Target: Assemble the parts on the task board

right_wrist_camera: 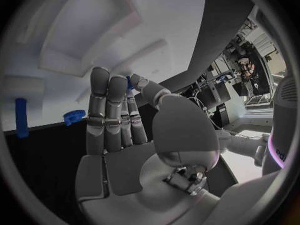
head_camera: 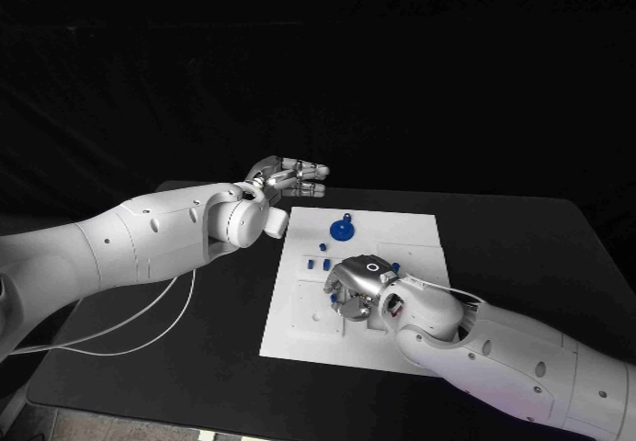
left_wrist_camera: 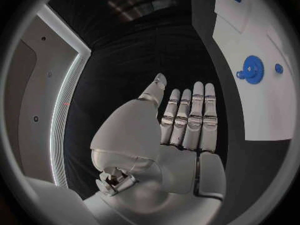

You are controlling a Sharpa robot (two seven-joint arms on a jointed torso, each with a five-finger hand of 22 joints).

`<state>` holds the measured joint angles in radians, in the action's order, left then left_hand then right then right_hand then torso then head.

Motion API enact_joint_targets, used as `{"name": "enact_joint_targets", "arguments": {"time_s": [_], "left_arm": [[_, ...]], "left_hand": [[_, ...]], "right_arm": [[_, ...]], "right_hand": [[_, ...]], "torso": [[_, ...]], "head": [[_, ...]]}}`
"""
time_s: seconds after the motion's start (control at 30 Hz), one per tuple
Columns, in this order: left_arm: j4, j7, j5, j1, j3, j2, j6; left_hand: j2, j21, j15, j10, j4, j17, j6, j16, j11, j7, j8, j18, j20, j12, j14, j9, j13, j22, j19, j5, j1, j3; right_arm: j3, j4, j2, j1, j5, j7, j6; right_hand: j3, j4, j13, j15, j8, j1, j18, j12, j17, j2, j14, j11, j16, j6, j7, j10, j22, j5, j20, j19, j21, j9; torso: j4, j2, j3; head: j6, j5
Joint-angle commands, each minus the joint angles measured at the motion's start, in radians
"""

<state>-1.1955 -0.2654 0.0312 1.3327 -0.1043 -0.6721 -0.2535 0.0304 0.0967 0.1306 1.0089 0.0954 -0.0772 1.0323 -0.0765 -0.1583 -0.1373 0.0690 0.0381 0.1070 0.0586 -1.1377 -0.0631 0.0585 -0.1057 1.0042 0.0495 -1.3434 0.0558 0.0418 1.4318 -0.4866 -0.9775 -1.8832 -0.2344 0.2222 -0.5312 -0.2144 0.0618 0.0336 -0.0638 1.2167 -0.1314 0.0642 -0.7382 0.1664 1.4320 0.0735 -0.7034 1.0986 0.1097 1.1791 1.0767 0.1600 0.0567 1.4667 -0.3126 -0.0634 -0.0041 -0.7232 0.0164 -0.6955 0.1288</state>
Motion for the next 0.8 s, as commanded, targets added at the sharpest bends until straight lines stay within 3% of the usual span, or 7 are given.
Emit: {"name": "enact_joint_targets", "arguments": {"time_s": [0.03,0.1,0.17,0.3,0.47,0.7,0.8], "left_arm": [[-0.002,0.001,-0.003,0.003,0.001,0.002,0.016],[-0.002,0.002,-0.003,0.003,0.001,0.002,0.017],[-0.001,0.004,-0.003,0.003,0.001,0.001,0.017],[-0.004,0.006,-0.004,0.003,0.001,-0.003,0.015],[-0.007,0.009,-0.005,0.004,0.001,-0.006,0.014],[-0.006,0.007,-0.005,0.004,0.001,-0.008,0.015],[-0.005,0.007,-0.005,0.004,0.001,-0.008,0.015]], "left_hand": [[-0.006,0.002,0.001,-0.009,-0.004,0.001,0.001,0.003,-0.001,-0.006,0.000,0.008,0.006,0.005,0.007,0.000,0.000,0.002,0.001,0.000,-0.007,0.000],[-0.006,0.002,0.001,-0.010,-0.003,0.001,-0.001,0.002,-0.002,-0.007,0.000,0.008,0.006,0.005,0.007,0.000,0.000,0.002,0.001,0.000,-0.009,0.000],[-0.006,0.002,0.001,-0.010,-0.003,0.001,-0.001,0.002,-0.002,-0.007,0.000,0.008,0.006,0.005,0.007,0.000,0.000,0.002,0.001,0.000,-0.009,0.000],[-0.006,0.002,0.001,-0.013,-0.005,0.001,-0.005,0.002,-0.003,-0.009,0.000,0.009,0.006,0.005,0.006,0.000,0.000,0.003,0.002,0.000,-0.008,0.000],[-0.007,0.003,0.001,-0.015,-0.005,0.001,-0.006,0.001,-0.003,-0.009,0.000,0.009,0.006,0.005,0.005,0.000,0.000,0.003,0.002,0.000,-0.008,0.000],[-0.007,0.003,0.001,-0.015,-0.005,0.001,-0.006,0.001,-0.003,-0.009,0.000,0.009,0.006,0.005,0.005,0.000,0.000,0.003,0.002,0.000,-0.008,0.000],[-0.009,0.004,0.001,-0.015,-0.007,0.001,-0.009,0.001,-0.003,-0.008,0.001,0.009,0.006,0.006,0.004,0.000,0.000,0.005,0.003,0.000,-0.008,0.000]], "right_arm": [[-0.003,0.000,-0.011,0.004,0.040,0.002,0.012],[-0.003,0.007,-0.019,0.004,0.048,0.001,0.020],[-0.003,0.018,-0.030,0.004,0.054,-0.001,0.024],[0.005,0.046,-0.058,0.000,0.067,-0.007,0.017],[0.030,0.088,-0.096,-0.012,0.086,-0.013,0.011],[0.118,0.164,-0.170,-0.024,0.133,-0.017,-0.013],[0.142,0.174,-0.198,-0.037,0.148,-0.021,-0.054]], "right_hand": [[0.085,0.012,-0.001,-0.010,-0.001,0.008,-0.022,0.000,0.013,0.024,-0.010,0.010,0.011,-0.101,-0.006,-0.038,-0.023,0.034,-0.011,0.009,0.026,0.000],[0.196,0.030,0.001,-0.021,0.002,0.040,-0.028,0.006,0.026,0.016,-0.018,0.023,0.016,-0.147,-0.020,-0.097,-0.045,0.058,-0.019,0.012,0.048,0.002],[0.303,0.079,-0.001,-0.029,0.003,0.096,-0.042,0.008,0.041,0.016,-0.023,0.035,0.014,-0.180,-0.010,-0.150,-0.072,0.071,-0.031,0.023,0.072,0.003],[0.344,0.146,-0.003,-0.031,0.005,0.139,-0.044,0.010,0.069,0.034,-0.030,0.039,0.009,-0.196,-0.012,-0.166,-0.100,0.080,-0.034,0.033,0.096,0.005],[0.346,0.158,-0.003,-0.030,0.004,0.146,-0.042,0.010,0.080,0.034,-0.033,0.037,0.001,-0.182,-0.006,-0.160,-0.107,0.080,-0.033,0.034,0.097,0.004],[0.292,0.115,-0.004,-0.015,0.001,0.122,-0.029,0.014,0.084,0.004,-0.021,0.016,-0.010,-0.088,0.017,-0.066,-0.100,0.065,-0.018,0.037,0.074,0.001],[0.248,0.088,-0.004,-0.012,0.001,0.093,-0.022,0.002,0.083,0.002,-0.020,0.014,-0.013,-0.075,0.024,-0.037,-0.096,0.061,-0.014,0.035,0.064,0.001]], "torso": [[0.0027,-0.001,-0.0003],[0.0033,-0.001,-0.0005],[0.0023,0.000,-0.0004],[0.0002,0.001,-0.0001],[-0.0031,0.001,0.0008],[-0.0050,0.002,0.0015],[-0.0053,0.003,0.0013]], "head": [[0.001,-0.002],[0.002,-0.002],[0.001,-0.001],[0.001,0.000],[0.007,-0.001],[0.017,-0.015],[0.021,-0.021]]}}
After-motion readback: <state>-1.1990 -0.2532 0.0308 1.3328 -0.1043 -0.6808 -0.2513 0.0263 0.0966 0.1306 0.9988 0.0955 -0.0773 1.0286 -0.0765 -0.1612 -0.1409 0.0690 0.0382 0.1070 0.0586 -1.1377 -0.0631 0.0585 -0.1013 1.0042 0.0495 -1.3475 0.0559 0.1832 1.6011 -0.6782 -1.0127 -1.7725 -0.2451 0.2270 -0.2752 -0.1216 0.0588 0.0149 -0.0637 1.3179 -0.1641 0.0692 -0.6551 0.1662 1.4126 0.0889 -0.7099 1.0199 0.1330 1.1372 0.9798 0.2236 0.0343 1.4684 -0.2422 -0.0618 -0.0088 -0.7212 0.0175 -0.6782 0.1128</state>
